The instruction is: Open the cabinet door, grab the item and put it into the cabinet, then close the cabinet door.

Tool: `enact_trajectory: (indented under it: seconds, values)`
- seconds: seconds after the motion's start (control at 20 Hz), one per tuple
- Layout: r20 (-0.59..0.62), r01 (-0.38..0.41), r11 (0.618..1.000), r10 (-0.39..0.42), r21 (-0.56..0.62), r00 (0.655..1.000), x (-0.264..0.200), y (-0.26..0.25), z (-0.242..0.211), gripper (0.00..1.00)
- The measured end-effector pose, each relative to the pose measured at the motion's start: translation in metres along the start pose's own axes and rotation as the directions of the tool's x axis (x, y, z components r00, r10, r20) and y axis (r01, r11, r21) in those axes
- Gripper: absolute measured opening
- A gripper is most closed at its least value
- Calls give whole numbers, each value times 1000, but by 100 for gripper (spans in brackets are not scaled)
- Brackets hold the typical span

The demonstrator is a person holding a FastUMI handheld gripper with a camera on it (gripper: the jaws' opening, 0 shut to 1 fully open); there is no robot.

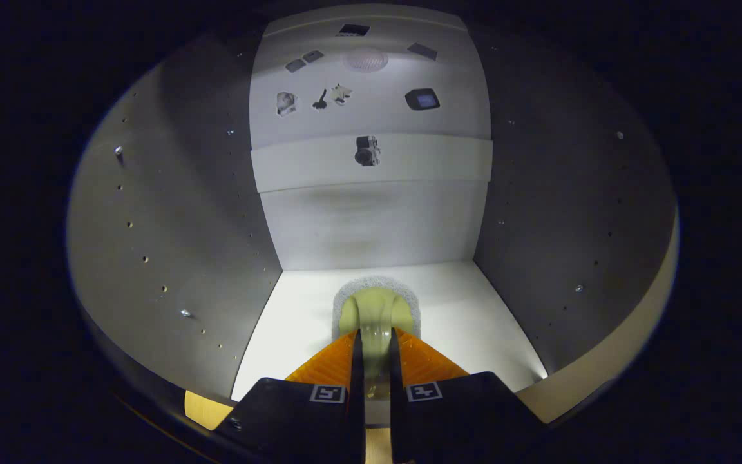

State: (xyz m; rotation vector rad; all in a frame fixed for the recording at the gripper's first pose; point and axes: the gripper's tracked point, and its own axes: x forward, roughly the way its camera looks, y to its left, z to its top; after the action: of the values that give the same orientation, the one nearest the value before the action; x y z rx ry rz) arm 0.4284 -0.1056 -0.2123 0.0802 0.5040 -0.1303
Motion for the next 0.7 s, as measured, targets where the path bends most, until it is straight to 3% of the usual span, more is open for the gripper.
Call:
enact_trajectory:
  seconds: [0.45,0.5,0.7]
  values:
    - [25,-31,999,30,32,999,22,3,6,20]
    - [21,-31,999,31,36,999,26,3,4,26]
    - [10,-33,999,32,39,999,35,2,0,29]
